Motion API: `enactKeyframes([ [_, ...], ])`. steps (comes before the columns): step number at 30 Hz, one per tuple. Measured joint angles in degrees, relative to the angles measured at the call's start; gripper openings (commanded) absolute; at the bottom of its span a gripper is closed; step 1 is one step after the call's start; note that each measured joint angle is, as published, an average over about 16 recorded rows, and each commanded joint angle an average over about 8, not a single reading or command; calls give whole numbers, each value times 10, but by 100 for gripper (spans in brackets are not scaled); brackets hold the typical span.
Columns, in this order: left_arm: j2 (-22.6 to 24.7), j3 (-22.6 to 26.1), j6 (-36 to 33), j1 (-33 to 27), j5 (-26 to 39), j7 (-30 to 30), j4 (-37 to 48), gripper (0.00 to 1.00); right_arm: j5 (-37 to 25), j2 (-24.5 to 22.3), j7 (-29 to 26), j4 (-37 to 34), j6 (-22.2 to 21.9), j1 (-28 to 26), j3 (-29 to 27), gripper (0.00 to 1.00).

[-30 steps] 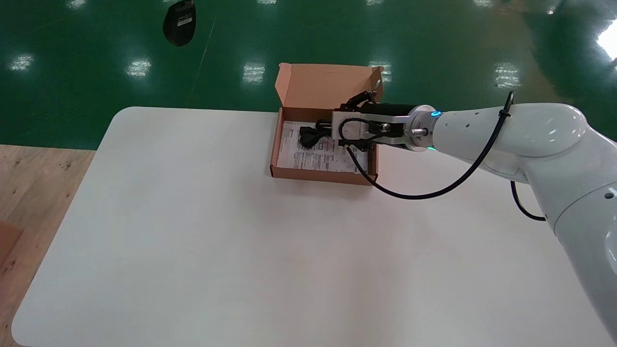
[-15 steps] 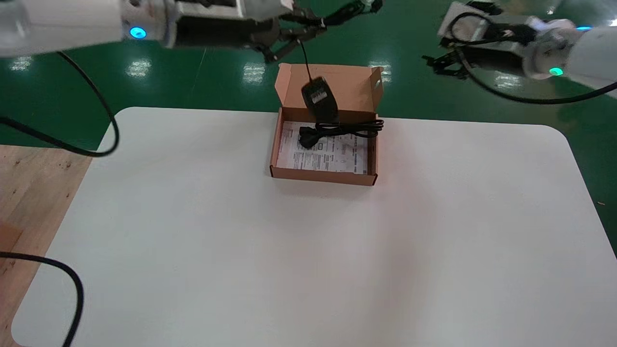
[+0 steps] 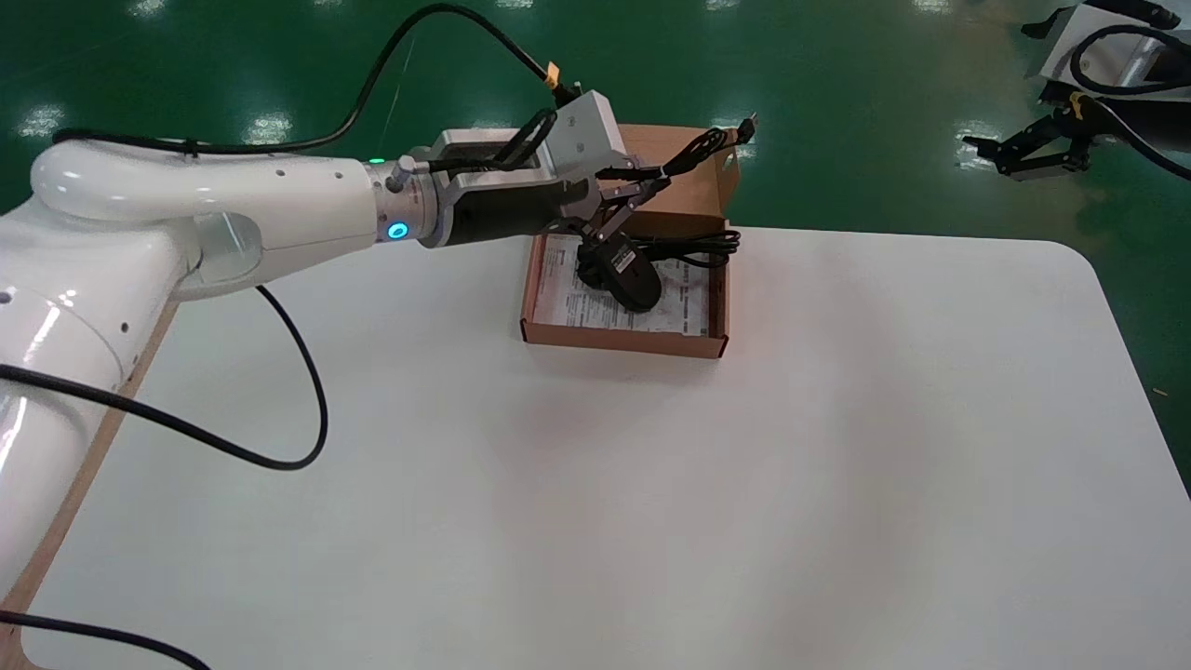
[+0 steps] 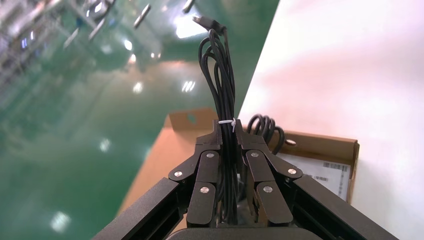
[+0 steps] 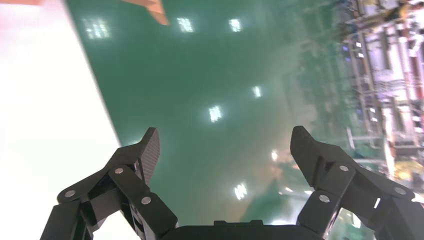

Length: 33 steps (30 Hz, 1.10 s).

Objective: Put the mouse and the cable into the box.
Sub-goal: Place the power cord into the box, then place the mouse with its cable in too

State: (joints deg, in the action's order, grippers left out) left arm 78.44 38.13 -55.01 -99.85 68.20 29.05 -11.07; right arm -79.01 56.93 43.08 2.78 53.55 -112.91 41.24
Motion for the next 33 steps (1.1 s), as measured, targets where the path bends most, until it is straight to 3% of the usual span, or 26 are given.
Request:
enactKeyframes([
  [7,-1,16,45,36,-32,-114,9,2,-6,-13,6,-10,48,-7,5,100],
  [8,-1,19,51,39,-35,-130,10,9,-7,-14,6,-11,54,-7,5,100],
  [14,-2,32,73,52,-50,-204,17,84,-10,-17,9,-17,75,-10,8,100],
  [16,-2,36,77,53,-51,-220,17,100,-11,-18,9,-18,80,-10,9,100],
  [33,-14,37,72,62,-57,-244,-2,100,0,-24,-6,1,94,8,1,100],
])
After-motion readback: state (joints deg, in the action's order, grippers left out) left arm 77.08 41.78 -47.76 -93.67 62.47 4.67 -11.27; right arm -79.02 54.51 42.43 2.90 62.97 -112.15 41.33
